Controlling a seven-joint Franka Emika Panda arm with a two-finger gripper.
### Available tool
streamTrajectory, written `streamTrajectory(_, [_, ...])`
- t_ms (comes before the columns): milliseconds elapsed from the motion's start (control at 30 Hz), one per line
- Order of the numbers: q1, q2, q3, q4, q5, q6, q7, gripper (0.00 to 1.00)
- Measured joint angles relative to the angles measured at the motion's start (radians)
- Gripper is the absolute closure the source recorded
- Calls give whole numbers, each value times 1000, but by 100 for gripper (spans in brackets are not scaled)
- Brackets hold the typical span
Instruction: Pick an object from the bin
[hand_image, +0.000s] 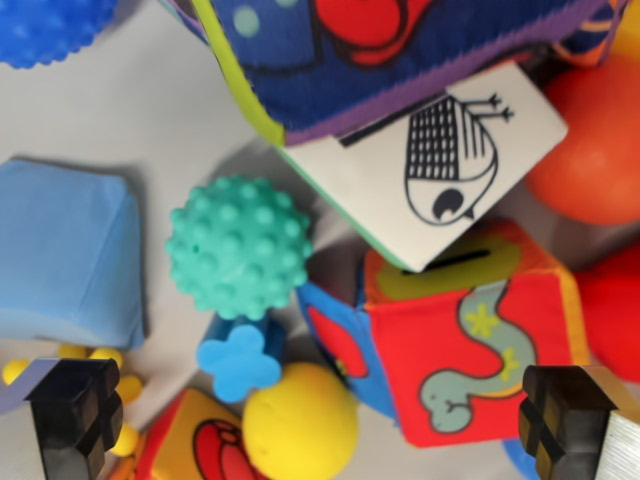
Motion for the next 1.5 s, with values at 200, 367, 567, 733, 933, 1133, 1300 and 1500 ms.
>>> streamTrajectory(200, [23,21,2,-30,2,52,108,0])
streamTrajectory(367, [46,45,4,-55,4,100,208,0])
streamTrajectory(567, [73,74,4,-78,8,154,320,0])
streamTrajectory(733, [101,105,4,-98,12,205,423,0])
streamTrajectory(933, [134,144,3,-113,18,262,540,0])
streamTrajectory(1133, [161,195,1,-120,22,321,619,0])
streamTrajectory(1300, [159,253,0,-110,22,365,621,0])
streamTrajectory(1500, [159,283,-1,-88,22,420,621,0])
